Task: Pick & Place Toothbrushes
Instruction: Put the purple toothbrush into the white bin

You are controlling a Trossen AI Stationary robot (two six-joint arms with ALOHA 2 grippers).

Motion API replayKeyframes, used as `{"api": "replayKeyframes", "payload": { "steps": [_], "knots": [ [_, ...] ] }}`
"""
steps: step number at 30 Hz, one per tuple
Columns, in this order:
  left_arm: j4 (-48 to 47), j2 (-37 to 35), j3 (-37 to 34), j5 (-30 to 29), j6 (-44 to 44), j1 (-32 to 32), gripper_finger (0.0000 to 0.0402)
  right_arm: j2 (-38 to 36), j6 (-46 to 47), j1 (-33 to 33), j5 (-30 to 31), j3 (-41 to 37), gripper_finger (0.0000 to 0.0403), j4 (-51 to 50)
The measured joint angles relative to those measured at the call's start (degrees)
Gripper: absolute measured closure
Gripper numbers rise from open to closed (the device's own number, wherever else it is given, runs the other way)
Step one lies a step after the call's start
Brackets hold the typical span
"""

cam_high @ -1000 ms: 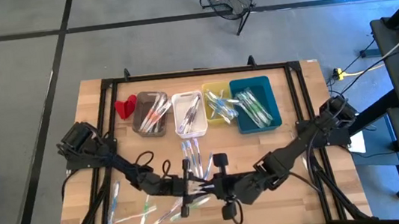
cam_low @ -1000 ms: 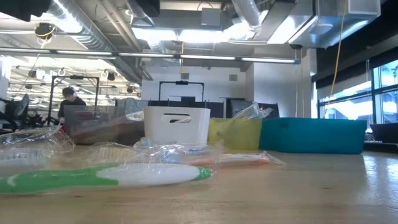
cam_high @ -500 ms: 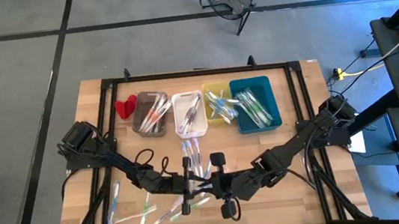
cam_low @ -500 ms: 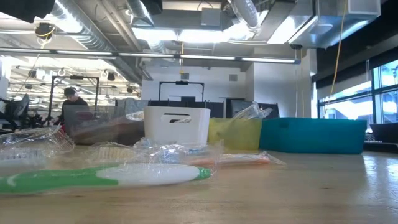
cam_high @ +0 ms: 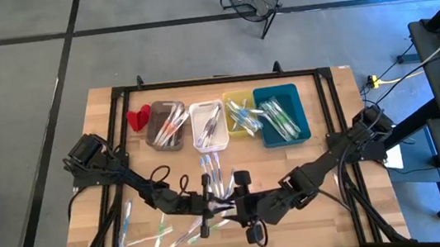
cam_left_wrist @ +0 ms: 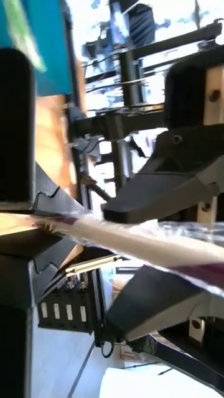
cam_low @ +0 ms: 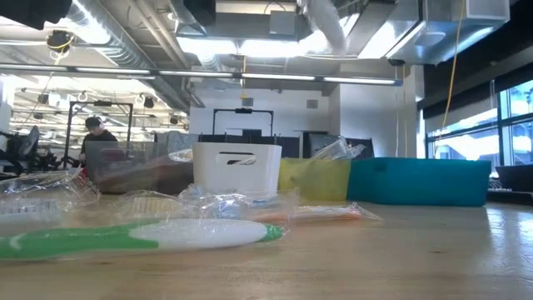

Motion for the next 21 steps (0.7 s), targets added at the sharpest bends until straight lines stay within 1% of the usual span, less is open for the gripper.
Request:
{"api": "replayKeyframes", "payload": {
  "steps": [3, 6, 10, 12, 15, 18, 21],
  "knots": [
    [-5.04, -0.92, 0.0, -0.12, -3.82, 0.13, 0.0386, 0.0, 0.97, 1.07, 0.8, 0.0, 0.0198, -3.86],
    [-9.3, -2.71, 0.0, -2.35, -6.47, 0.67, 0.0386, -0.04, 4.42, 1.93, 0.2, 0.02, 0.0188, -8.63],
    [-18.08, -7.69, 0.0, -3.48, -9.94, 2.07, 0.0386, -0.04, 10.01, 2.93, 0.13, 0.02, 0.0184, -14.26],
    [-24.33, -11.42, 0.16, -3.36, -12.98, 3.17, 0.0386, -0.04, 12.67, 3.39, -0.3, 0.02, 0.0185, -16.97],
    [-38.92, -17.23, 2.29, -4.04, -16.44, 5.67, 0.0386, -0.04, 15.3, 4.51, -2.22, 0.02, 0.0192, -19.9],
    [-52.06, -21.51, 6.66, -6.05, -17.32, 9.09, 0.0386, -0.04, 14.82, 5.67, -4.66, 0.02, 0.02, -20.78],
    [-65.19, -22.88, 12.65, -6.87, -20.01, 13.94, 0.0386, -0.04, 12.61, 6.91, -5.18, 0.02, 0.0208, -20.88]
  ]
}}
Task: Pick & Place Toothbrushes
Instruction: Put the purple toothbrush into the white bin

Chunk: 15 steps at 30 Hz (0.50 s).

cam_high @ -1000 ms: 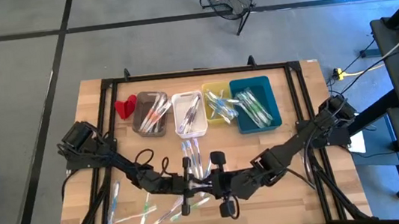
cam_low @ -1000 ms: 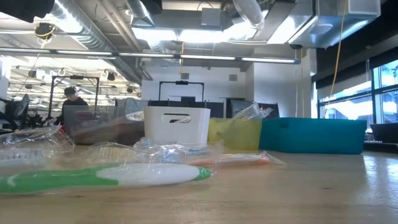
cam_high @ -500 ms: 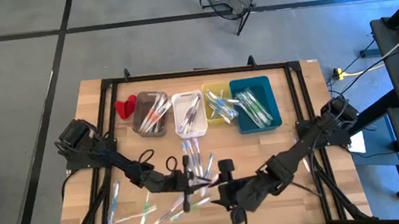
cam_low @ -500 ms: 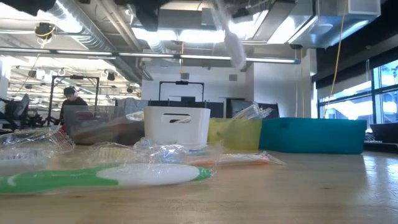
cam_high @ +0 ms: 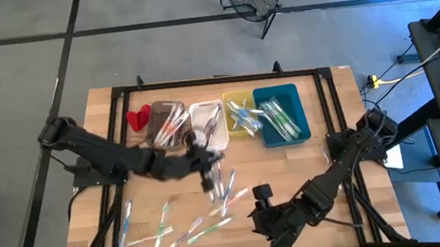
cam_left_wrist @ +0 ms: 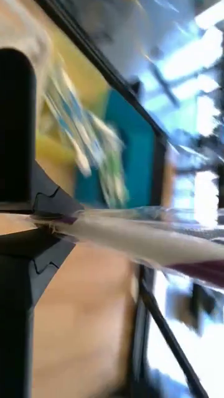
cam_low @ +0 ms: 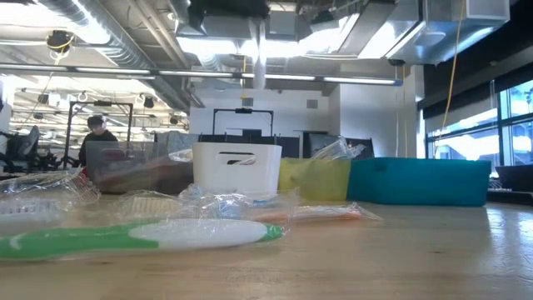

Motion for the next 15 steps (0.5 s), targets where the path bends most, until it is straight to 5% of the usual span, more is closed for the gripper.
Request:
{"api": "replayKeyframes", "payload": {
  "steps": [7, 13, 15],
  "knots": [
    [-25.49, 2.05, 13.03, 8.79, -4.63, 12.73, 0.0385, 0.0, -0.37, 1.53, 1.68, 0.0, 0.0224, -0.05],
    [-28.77, 4.05, 14.26, 28.77, -8.95, 24.25, 0.0384, 0.02, -0.35, 1.62, 2.3, -0.02, 0.0236, -0.11],
    [-29.8, 4.61, 14.23, 30.59, -9.17, 26.75, 0.0384, 0.02, -0.37, 1.62, 2.32, -0.02, 0.024, -0.07]
  ]
}}
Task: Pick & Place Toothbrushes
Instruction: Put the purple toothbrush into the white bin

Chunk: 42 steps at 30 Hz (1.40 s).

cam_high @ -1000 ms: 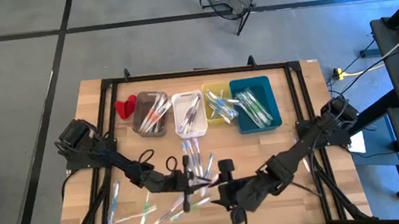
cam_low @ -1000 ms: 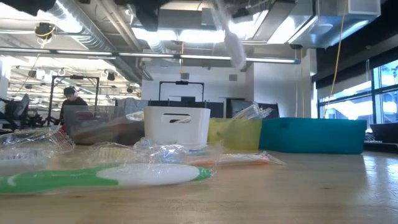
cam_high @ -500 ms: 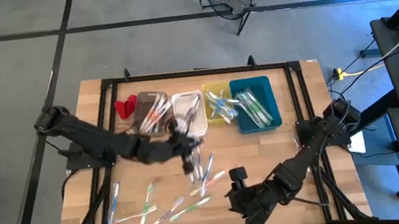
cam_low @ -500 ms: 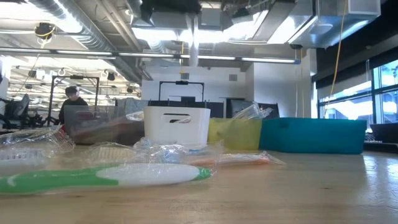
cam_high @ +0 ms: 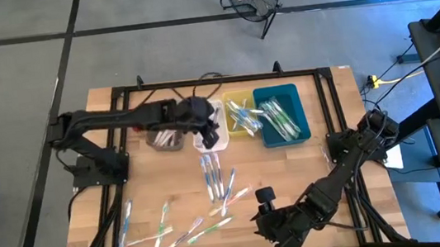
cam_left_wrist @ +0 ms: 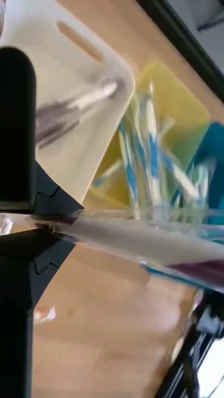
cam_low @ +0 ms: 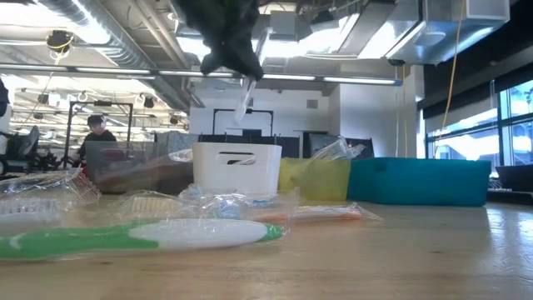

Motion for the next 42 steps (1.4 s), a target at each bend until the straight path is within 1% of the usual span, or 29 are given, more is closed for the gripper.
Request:
{"api": "replayKeyframes", "payload": {
  "steps": [6, 10, 12, 20, 25, 31, 35, 42],
  "knots": [
    [-2.2, 1.97, 0.02, 0.65, -0.34, 6.19, 0.0383, 0.0, -0.24, 0.0, 1.01, 0.0, 0.0249, 0.0],
    [-2.76, 4.17, 0.02, 3.73, -2.42, 8.31, 0.0383, 0.0, -0.24, 0.0, 4.09, 0.0, 0.0254, -0.02],
    [-1.64, 5.76, 0.02, 4.0, -2.84, 8.62, 0.0383, 0.0, -0.24, 0.0, 4.93, 0.0, 0.0257, -0.04],
    [1.32, 10.44, 0.02, 4.78, -2.97, 9.81, 0.0383, 0.0, 0.0, 0.0, 4.96, 0.0, 0.0266, -0.33],
    [1.81, 12.06, 0.02, 7.78, -3.42, 10.11, 0.0382, 0.0, 0.17, 0.0, 4.96, 0.0, 0.0271, -0.41],
    [0.37, 12.14, 0.02, 7.91, -3.44, 10.47, 0.0382, 0.0, 0.17, 0.0, 4.96, 0.0, 0.0277, -0.41],
    [-0.05, 12.13, 0.02, 9.69, -3.25, 10.41, 0.0382, 0.02, 0.15, 0.0, 4.96, 0.0, 0.0281, -0.39],
    [-1.67, 12.13, 0.02, 7.48, -3.51, 10.46, 0.0382, 0.02, 0.15, 0.0, 4.96, 0.0, 0.0289, -0.37]
  ]
}}
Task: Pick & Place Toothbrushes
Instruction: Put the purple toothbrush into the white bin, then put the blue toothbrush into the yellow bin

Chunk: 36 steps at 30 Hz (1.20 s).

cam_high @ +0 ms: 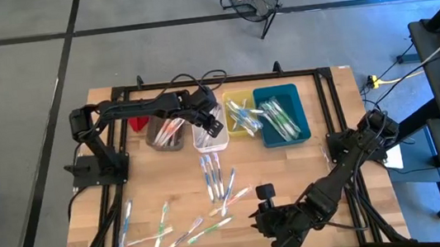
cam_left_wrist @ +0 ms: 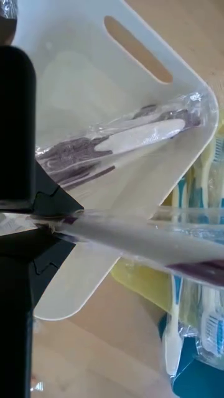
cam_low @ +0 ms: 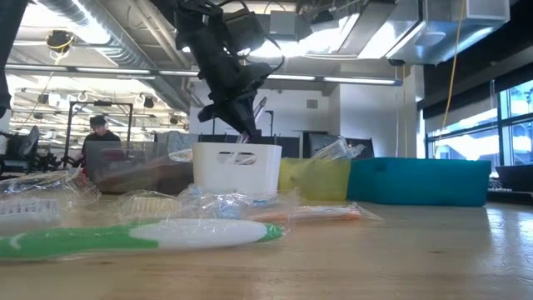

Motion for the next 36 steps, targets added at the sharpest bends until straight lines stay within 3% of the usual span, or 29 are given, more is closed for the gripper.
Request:
{"api": "replayKeyframes", "payload": {
  "steps": [9, 25, 30, 36],
  "knots": [
    [-0.07, 0.09, 0.0, -1.41, -3.1, -0.04, 0.0359, 0.0, 0.0, 0.0, 0.0, 0.0, 0.0298, 0.02],
    [0.36, 0.14, -0.55, -1.46, -1.82, -0.13, 0.0269, 0.0, 1.12, 0.09, 0.0, -0.02, 0.0283, 0.0],
    [-0.12, -3.72, -0.55, 2.44, -1.37, 0.09, 0.0257, 0.02, 1.77, 0.11, -0.02, -0.04, 0.0271, -0.02],
    [-3.53, -13.54, -0.55, 5.18, -1.82, -2.56, 0.0264, 0.04, 1.77, 0.11, -0.02, -0.04, 0.0257, -0.02]
  ]
}}
